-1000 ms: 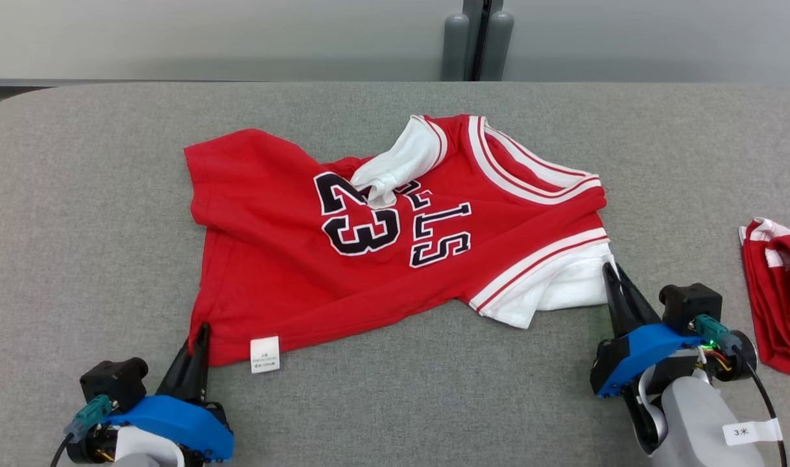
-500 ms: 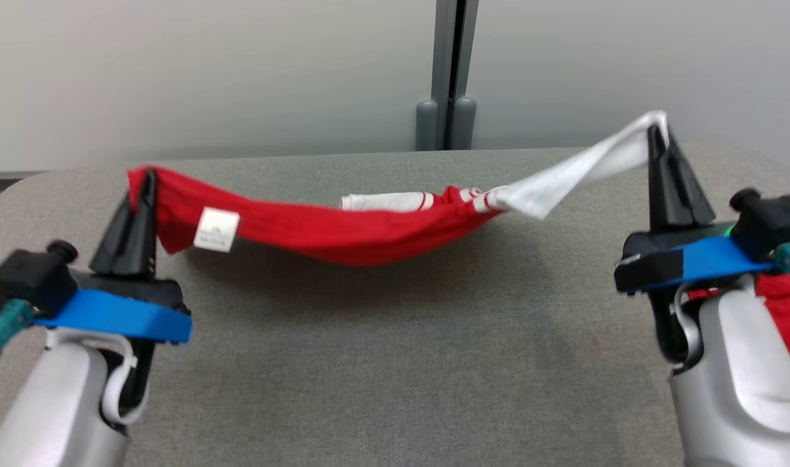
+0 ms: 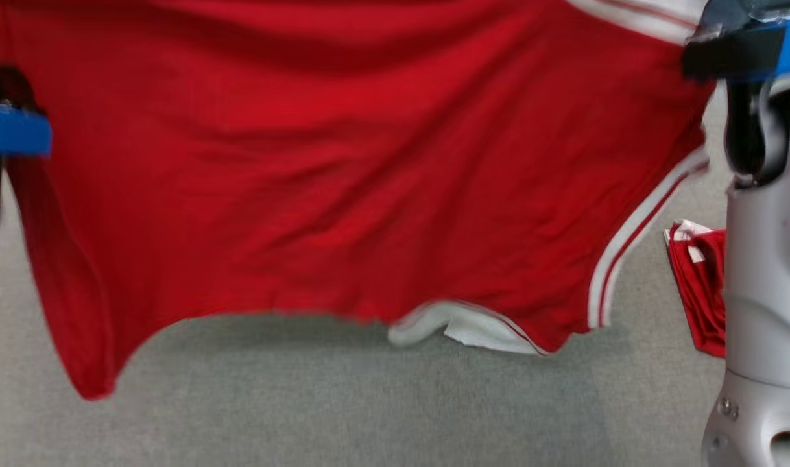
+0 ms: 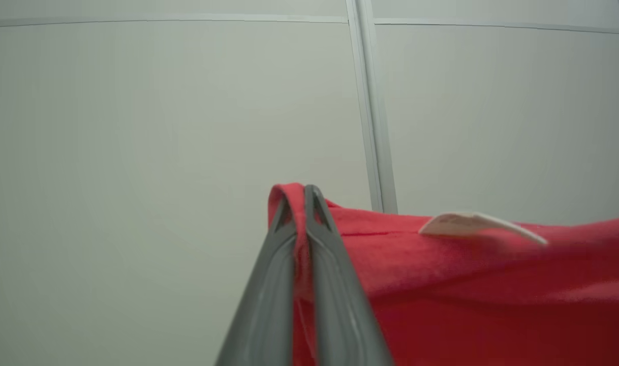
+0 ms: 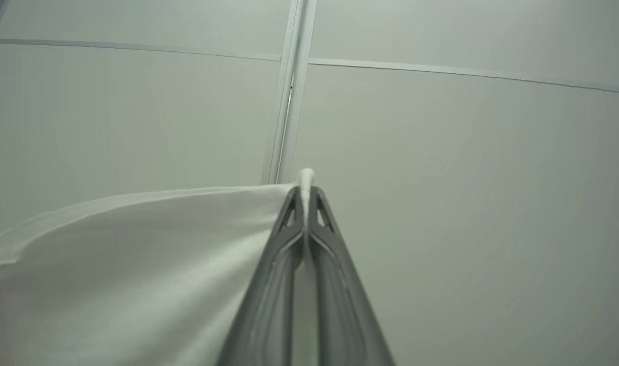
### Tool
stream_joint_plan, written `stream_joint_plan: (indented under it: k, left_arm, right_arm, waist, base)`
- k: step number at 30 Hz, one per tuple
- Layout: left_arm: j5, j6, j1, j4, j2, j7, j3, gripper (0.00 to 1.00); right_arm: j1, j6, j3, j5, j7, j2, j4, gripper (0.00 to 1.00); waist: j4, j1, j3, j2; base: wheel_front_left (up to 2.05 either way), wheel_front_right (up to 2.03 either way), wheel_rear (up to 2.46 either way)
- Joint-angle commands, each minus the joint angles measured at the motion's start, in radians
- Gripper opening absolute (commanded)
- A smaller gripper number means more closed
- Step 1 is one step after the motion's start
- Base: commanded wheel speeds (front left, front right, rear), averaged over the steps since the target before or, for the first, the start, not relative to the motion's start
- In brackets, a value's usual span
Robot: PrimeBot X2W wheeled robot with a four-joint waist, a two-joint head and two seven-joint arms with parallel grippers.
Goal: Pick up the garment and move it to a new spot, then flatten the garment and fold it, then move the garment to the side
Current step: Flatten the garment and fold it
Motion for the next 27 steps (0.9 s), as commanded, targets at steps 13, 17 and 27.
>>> stream_joint_plan:
  k: [13,17,27]
  left_arm:
    - [0.036,-0.001,-0.409,0.231,-0.005,-0.107,-0.016,0.0]
    - [0.022,-0.001,-0.423,0.236,-0.022,-0.11,0.02,0.0]
    - [-0.015,0.0,0.077,0.31,-0.094,-0.111,0.055,0.0]
  right_arm:
    - [-0.421,0.0,-0.115,-0.215,-0.077,-0.004,0.123,0.0]
    - [-0.435,0.0,-0.153,-0.212,-0.091,-0.005,0.1,0.0]
    - [0.13,-0.001,-0.039,-0.006,-0.095,-0.005,0.034,0.0]
  waist:
    - [-0.013,0.0,0.261,0.0001]
    - [-0.028,0.0,0.283,0.0001]
    - [-0.045,0.0,0.257,0.0001]
  base:
    - [0.0,0.0,0.0]
    - [0.0,0.0,0.0]
    - [0.0,0.0,0.0]
